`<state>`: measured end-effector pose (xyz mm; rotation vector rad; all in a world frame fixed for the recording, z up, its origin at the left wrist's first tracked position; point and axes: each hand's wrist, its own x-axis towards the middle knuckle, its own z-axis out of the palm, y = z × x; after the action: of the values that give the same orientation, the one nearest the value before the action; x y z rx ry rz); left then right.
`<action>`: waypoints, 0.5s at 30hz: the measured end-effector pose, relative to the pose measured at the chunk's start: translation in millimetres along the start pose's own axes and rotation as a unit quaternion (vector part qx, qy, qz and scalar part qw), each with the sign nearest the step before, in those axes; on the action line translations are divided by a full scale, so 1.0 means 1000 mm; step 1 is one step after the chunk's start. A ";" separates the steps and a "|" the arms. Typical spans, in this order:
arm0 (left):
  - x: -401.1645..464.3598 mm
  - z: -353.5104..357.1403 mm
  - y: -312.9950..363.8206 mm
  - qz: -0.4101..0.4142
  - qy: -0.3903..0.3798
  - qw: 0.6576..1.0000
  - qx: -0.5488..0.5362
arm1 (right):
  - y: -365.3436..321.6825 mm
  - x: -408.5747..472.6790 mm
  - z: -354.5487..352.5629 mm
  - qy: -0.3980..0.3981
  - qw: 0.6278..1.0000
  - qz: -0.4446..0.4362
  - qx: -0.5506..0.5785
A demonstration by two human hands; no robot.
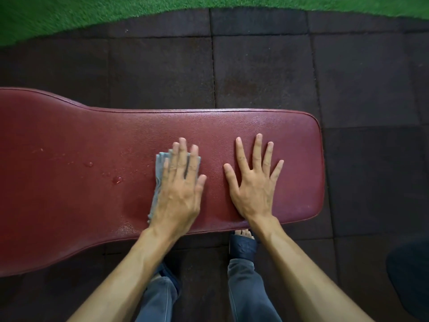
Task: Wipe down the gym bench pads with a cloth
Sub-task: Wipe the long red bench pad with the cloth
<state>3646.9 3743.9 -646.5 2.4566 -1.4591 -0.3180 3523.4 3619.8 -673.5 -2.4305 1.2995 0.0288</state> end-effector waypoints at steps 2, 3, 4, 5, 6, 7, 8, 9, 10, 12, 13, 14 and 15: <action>-0.003 0.010 0.007 0.039 -0.002 0.999 0.000 | 0.001 -0.001 0.000 0.003 1.000 0.000 -0.004; -0.002 0.016 0.008 0.043 0.006 0.999 0.008 | 0.002 -0.001 0.000 0.004 1.000 -0.002 -0.006; 0.002 0.020 0.008 0.047 0.014 0.999 0.019 | 0.002 -0.001 0.000 0.007 1.000 -0.001 -0.007; 0.010 0.022 0.007 0.056 0.014 0.998 0.029 | 0.001 -0.001 0.000 0.009 1.000 0.002 -0.007; 0.022 0.021 0.004 0.067 0.018 0.997 0.042 | 0.001 -0.002 0.001 0.009 1.000 0.005 -0.008; 0.040 0.017 -0.001 0.071 0.029 0.995 0.059 | 0.000 -0.002 0.002 0.008 1.000 0.007 -0.009; 0.059 0.009 -0.011 0.055 0.042 0.994 0.083 | 0.000 -0.001 0.002 0.006 1.000 0.008 -0.011; 0.077 -0.002 -0.025 0.013 0.047 0.993 0.110 | 0.001 -0.001 0.002 0.004 1.000 0.008 -0.012; 0.088 -0.013 -0.042 -0.040 0.042 0.990 0.131 | 0.001 -0.001 0.002 0.003 1.000 0.007 -0.012; 0.079 -0.030 -0.075 -0.124 0.025 0.981 0.149 | 0.000 -0.001 0.002 0.002 1.000 0.006 -0.014; 0.061 -0.036 -0.082 -0.136 0.014 0.980 0.143 | -0.001 -0.001 0.002 0.000 1.000 0.007 -0.016; 0.038 -0.038 -0.080 -0.133 0.007 0.982 0.136 | -0.001 -0.001 0.001 -0.002 1.000 0.010 -0.017; 0.014 -0.033 -0.068 -0.120 -0.001 0.984 0.131 | -0.002 -0.001 0.001 -0.003 1.000 0.012 -0.019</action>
<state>3720.0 3766.9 -639.2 2.8508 -1.2764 -0.1851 3524.6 3622.3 -673.6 -2.4453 1.3365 0.0692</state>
